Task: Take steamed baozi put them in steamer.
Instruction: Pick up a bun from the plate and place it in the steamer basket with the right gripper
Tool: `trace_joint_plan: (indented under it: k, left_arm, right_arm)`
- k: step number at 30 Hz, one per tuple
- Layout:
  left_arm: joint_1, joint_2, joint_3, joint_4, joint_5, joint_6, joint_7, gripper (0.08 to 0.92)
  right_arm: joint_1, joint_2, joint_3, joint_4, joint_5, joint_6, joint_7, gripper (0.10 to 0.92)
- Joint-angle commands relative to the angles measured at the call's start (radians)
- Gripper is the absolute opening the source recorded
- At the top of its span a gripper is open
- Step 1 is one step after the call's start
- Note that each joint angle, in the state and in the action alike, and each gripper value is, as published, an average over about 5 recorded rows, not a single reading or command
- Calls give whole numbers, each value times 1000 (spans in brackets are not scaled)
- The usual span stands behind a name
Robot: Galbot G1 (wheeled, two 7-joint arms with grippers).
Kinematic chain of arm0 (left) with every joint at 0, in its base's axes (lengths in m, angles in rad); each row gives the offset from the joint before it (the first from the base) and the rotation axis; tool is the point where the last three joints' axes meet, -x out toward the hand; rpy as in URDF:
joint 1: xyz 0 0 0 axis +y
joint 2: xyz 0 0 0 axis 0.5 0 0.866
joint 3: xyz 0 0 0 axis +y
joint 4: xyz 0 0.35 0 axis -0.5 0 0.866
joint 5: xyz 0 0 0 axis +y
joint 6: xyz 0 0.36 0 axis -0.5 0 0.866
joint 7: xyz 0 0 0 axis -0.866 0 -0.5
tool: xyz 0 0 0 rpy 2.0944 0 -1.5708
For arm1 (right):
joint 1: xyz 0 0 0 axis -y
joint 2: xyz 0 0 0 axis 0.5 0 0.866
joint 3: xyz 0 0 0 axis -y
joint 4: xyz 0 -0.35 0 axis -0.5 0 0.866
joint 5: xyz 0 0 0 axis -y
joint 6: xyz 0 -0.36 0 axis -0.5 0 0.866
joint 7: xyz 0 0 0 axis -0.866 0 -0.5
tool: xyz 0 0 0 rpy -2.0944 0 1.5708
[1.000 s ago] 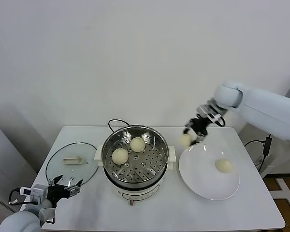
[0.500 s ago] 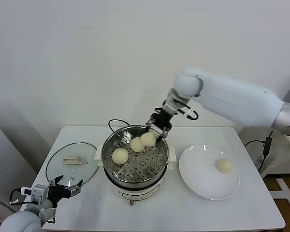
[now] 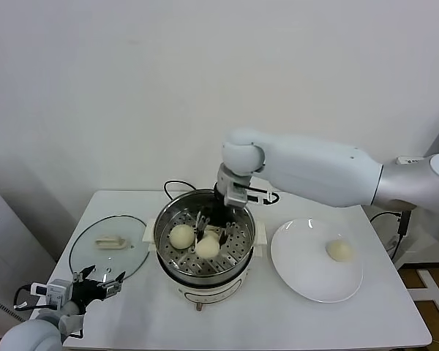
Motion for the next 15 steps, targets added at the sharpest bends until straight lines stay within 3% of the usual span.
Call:
trace_joint_plan:
  k: [1,11,15]
  left_arm:
    - [0,-2,0,1,1,1,-1,823]
    - [1,-1,-2,3,1,0,-1,823]
    - [3,-1,-2,5,1,-1,0,823]
  right_arm:
    - [-61,30,19,23,-154,101,2,515]
    - [-123,54,56,11,-267,122,16,515]
    - [-129,61,57,9,-279,121,22,567]
